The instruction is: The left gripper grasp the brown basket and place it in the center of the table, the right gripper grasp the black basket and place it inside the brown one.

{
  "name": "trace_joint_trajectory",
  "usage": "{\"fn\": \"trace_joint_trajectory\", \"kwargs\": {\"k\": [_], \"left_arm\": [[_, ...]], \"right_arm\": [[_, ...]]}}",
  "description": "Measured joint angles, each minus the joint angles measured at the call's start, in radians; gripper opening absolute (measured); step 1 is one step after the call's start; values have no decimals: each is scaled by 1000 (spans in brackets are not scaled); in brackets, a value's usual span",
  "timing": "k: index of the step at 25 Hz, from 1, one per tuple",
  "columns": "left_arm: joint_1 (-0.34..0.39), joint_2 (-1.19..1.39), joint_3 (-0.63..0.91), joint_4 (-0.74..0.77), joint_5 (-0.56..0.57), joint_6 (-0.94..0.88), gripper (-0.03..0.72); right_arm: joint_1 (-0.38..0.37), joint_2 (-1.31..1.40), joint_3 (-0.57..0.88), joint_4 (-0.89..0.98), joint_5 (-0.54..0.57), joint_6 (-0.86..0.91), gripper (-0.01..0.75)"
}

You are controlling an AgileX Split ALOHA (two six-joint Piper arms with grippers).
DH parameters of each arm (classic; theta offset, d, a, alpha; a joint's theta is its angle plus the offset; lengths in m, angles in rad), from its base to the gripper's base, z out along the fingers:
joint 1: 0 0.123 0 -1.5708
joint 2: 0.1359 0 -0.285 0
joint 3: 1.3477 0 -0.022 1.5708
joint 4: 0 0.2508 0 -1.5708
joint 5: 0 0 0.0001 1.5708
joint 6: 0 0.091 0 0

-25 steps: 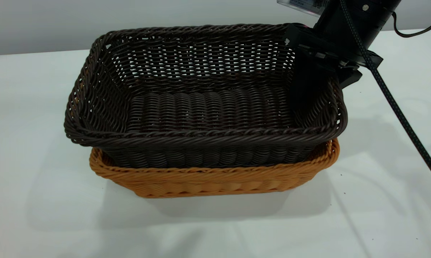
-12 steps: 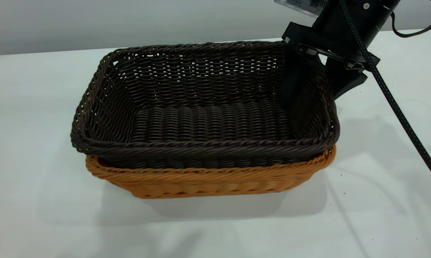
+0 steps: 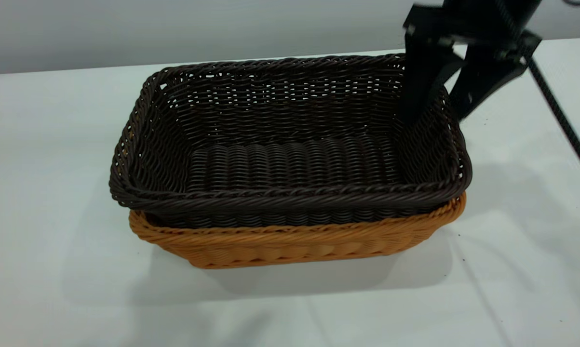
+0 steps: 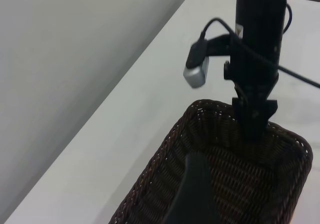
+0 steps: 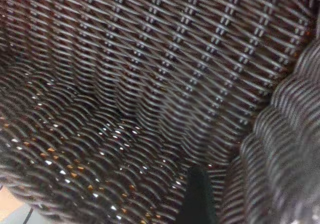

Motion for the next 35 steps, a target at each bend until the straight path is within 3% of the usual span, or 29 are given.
{"fn": "trace_joint_trajectory", "kwargs": {"k": [10, 17, 21, 25, 29, 35], "left_arm": [[0, 0, 0, 3, -5, 3, 526], [0, -4, 0, 9, -3, 4, 442], [0, -29, 0, 4, 3, -30, 349], [0, -66, 0, 3, 59, -79, 197], [0, -119, 0, 8, 106, -107, 35], [0, -193, 24, 78, 120, -234, 1]], "right_arm": [[0, -139, -74, -13, 45, 36, 510], [0, -309, -74, 34, 68, 38, 371], [0, -413, -74, 50, 68, 38, 216], [1, -520, -73, 49, 61, 38, 43], [1, -641, -73, 40, 31, 38, 4], [1, -856, -47, -10, -72, 103, 2]]}}
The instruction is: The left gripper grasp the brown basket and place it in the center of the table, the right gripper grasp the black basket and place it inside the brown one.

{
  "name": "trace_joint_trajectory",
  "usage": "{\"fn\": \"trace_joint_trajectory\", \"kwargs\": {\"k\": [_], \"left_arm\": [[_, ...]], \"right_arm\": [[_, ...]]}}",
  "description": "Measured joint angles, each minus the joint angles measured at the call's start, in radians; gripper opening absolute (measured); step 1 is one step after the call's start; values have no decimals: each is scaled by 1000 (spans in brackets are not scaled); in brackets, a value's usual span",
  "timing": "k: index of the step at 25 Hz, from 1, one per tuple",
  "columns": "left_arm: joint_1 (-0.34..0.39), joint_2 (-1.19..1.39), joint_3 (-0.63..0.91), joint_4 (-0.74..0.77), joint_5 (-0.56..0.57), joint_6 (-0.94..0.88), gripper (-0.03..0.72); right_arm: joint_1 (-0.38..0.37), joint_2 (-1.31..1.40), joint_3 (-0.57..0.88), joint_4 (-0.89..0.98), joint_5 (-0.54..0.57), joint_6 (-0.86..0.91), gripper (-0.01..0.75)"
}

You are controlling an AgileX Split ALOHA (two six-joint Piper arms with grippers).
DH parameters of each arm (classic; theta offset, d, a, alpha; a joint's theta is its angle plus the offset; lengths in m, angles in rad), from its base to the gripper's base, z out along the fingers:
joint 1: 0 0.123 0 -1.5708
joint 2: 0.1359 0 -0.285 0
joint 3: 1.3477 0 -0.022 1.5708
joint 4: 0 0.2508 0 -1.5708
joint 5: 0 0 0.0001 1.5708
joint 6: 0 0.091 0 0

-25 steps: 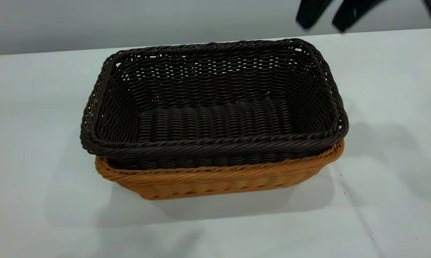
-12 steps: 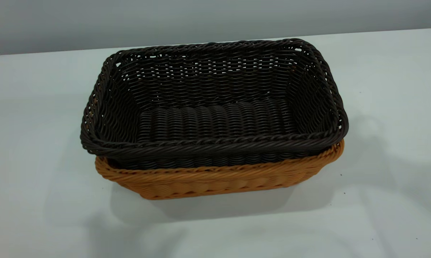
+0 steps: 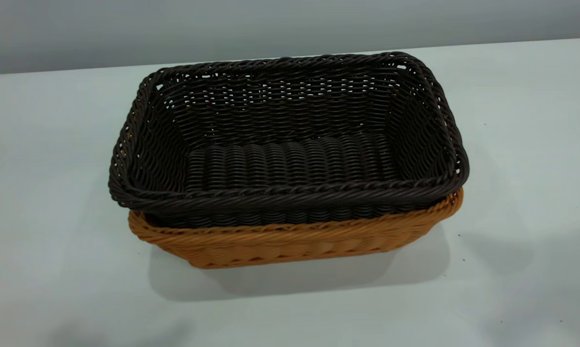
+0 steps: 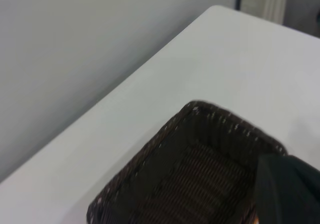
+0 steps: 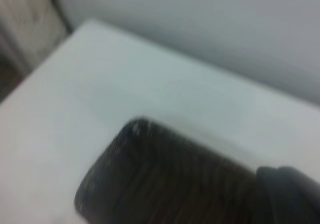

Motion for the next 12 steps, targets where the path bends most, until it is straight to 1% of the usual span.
{"fn": "trace_joint_trajectory", "kwargs": {"k": [3, 5, 8, 12], "left_arm": [[0, -26, 38, 69, 17, -61, 0], [0, -49, 72, 112, 14, -72, -1], [0, -90, 114, 129, 31, -85, -1], [0, -160, 163, 124, 41, -132, -1]], "right_arm": [[0, -126, 44, -73, -65, 55, 2], [0, -203, 84, -125, -94, 55, 2], [0, -325, 157, -191, -95, 1, 2], [0, -498, 282, -180, -120, -51, 3]]}}
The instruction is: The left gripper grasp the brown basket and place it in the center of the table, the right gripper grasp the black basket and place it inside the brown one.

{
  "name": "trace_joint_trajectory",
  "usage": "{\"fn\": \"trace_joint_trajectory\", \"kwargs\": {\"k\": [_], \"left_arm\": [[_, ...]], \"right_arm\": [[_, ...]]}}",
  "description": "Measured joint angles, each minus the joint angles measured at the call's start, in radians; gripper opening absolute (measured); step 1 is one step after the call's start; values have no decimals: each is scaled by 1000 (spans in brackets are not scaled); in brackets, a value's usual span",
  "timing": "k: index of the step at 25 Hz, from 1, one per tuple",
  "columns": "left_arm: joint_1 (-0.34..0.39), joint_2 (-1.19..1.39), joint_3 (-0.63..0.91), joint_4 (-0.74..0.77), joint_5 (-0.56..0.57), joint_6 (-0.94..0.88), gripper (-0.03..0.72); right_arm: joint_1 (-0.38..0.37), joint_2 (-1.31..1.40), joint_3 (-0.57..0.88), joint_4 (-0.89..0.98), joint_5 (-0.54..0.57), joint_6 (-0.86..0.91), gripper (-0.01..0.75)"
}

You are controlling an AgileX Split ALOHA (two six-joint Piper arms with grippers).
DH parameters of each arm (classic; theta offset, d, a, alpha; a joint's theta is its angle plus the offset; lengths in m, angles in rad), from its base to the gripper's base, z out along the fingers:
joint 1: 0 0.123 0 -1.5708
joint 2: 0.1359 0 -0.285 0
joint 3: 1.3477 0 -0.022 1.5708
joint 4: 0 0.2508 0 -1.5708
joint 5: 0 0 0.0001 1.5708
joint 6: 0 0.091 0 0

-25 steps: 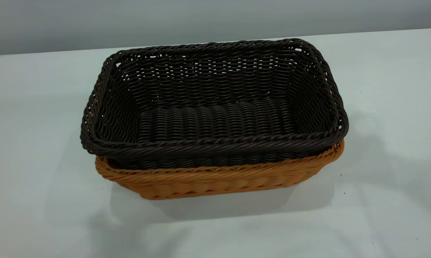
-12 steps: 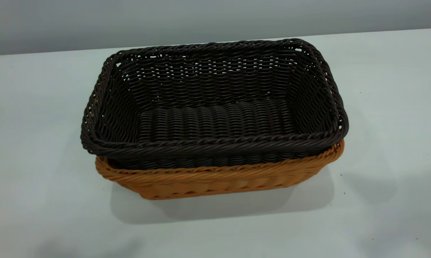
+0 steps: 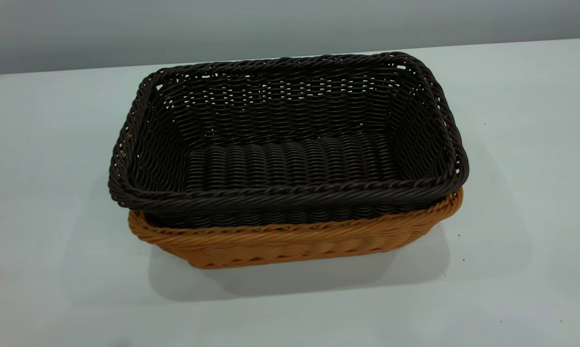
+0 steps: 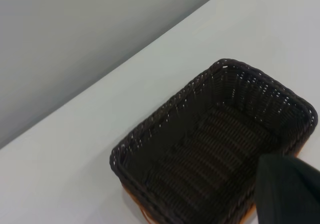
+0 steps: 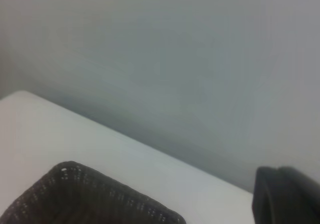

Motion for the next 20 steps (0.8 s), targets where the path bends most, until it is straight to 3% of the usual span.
{"fn": "trace_joint_trajectory", "kwargs": {"k": [14, 20], "left_arm": [[0, -99, 94, -54, 101, 9, -1], [0, -101, 94, -74, 146, 36, -1]], "right_arm": [[0, -538, 500, 34, 105, 87, 3], [0, -626, 625, -23, 192, 151, 3]]}}
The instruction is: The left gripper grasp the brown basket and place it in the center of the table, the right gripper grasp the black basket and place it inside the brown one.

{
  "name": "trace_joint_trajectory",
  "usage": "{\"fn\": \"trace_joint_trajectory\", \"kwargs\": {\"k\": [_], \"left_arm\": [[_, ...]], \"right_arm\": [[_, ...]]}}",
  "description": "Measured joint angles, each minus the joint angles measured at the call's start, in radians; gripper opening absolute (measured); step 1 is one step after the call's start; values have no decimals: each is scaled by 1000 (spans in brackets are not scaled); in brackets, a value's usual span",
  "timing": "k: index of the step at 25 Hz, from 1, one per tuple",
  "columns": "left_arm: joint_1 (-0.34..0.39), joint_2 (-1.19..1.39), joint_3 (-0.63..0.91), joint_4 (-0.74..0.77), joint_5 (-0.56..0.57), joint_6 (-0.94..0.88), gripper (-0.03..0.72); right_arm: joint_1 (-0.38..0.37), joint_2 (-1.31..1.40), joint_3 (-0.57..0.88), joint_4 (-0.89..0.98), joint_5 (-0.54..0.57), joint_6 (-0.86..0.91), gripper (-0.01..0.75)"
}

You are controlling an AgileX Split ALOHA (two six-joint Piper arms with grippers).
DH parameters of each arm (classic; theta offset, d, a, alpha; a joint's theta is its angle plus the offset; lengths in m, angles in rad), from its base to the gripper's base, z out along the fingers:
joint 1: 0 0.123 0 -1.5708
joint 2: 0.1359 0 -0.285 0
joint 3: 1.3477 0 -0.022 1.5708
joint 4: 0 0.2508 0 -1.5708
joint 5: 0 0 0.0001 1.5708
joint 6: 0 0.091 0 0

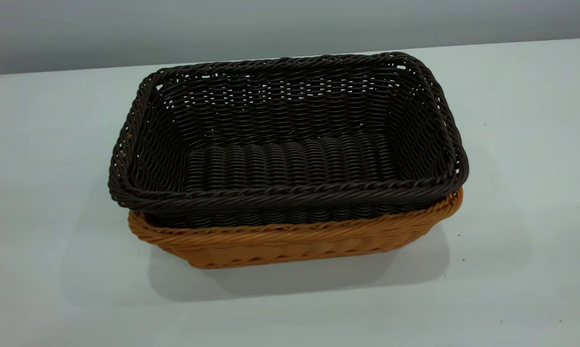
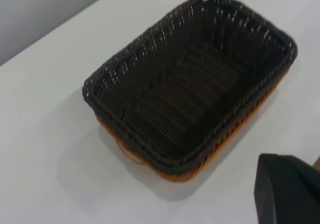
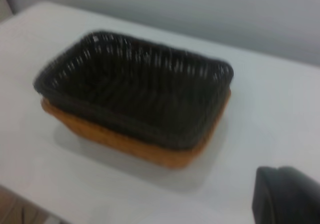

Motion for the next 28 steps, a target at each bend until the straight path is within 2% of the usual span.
{"fn": "trace_joint_trajectory", "kwargs": {"k": [7, 15, 21, 25, 28], "left_arm": [[0, -69, 72, -39, 37, 32, -1], [0, -247, 250, -209, 97, 85, -1], [0, -376, 364, -209, 119, 69, -1], [0, -439, 386, -209, 162, 44, -1], [0, -480, 394, -209, 139, 44, -1]], "right_arm": [[0, 1, 32, -43, 18, 40, 3], [0, 2, 34, -51, 19, 43, 3], [0, 2, 34, -62, 19, 44, 3], [0, 2, 34, -62, 20, 44, 3], [0, 2, 34, -62, 20, 44, 3]]}}
